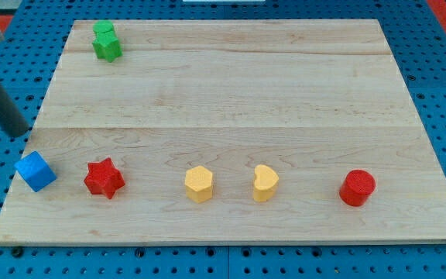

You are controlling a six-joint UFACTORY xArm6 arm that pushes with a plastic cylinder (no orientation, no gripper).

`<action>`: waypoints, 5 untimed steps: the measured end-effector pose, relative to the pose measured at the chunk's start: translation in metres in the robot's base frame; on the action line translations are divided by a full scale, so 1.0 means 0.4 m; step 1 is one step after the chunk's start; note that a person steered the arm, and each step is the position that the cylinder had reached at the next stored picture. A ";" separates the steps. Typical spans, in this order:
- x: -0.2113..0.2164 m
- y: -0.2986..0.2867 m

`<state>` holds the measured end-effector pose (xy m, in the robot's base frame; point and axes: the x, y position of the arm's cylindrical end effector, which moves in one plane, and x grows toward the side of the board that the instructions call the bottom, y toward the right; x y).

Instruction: Move the red circle into the heart

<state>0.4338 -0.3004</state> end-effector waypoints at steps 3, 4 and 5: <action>-0.257 0.758; -0.257 0.834; -0.257 0.840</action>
<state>0.3311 0.0355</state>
